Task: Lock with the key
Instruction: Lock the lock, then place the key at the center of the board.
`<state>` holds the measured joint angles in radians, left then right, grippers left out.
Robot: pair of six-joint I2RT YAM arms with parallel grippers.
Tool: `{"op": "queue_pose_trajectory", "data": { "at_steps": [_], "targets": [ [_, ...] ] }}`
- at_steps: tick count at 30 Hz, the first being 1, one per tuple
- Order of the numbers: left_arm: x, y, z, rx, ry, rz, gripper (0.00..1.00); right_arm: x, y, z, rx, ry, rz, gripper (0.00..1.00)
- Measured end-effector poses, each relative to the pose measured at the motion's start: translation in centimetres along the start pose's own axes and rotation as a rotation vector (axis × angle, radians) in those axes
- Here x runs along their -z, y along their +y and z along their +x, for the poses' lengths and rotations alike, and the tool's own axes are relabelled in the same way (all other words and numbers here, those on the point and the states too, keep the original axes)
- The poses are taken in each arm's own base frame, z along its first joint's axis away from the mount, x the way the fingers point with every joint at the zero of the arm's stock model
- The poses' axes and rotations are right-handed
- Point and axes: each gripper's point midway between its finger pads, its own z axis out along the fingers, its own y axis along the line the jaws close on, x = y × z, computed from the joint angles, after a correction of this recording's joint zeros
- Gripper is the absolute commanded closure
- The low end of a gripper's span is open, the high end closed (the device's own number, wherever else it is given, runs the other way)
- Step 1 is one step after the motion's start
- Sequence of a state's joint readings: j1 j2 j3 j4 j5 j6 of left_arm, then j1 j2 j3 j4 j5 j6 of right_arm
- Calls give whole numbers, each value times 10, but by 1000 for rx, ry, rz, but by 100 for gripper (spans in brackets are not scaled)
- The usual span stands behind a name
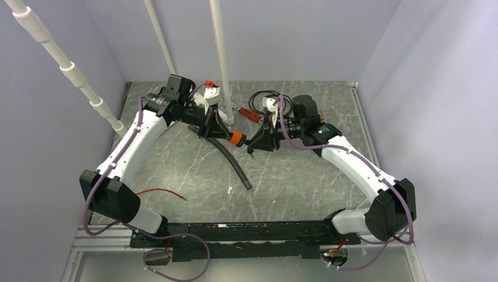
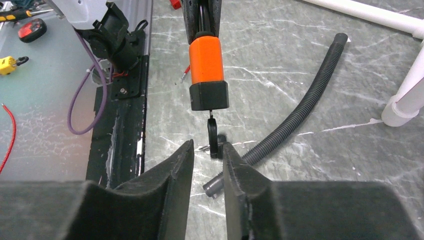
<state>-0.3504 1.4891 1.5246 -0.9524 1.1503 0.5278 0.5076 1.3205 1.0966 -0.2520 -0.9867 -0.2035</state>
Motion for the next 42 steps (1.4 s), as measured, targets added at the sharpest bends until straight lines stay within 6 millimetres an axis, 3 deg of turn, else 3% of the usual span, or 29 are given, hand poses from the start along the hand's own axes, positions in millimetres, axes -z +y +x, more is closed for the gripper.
{"op": "queue_pose_trajectory", "data": {
  "at_steps": [6, 19, 26, 30, 37, 42],
  "targets": [
    [-1, -1, 2, 11, -1, 0, 100, -2, 0, 0, 1, -3, -6, 100],
    [5, 2, 3, 6, -17, 1, 100, 9, -7, 3, 34, 4, 11, 100],
    [27, 21, 7, 33, -38, -70, 100, 55, -35, 34, -57, 53, 146, 100],
    [26, 21, 7, 30, -37, -68, 100, 81, -48, 52, -121, 74, 217, 100],
    [21, 31, 14, 32, -17, -98, 100, 151, -91, 84, -270, 68, 455, 100],
    [13, 37, 20, 25, 14, -110, 100, 200, -132, 122, -436, 88, 619, 100]
  ]
}}
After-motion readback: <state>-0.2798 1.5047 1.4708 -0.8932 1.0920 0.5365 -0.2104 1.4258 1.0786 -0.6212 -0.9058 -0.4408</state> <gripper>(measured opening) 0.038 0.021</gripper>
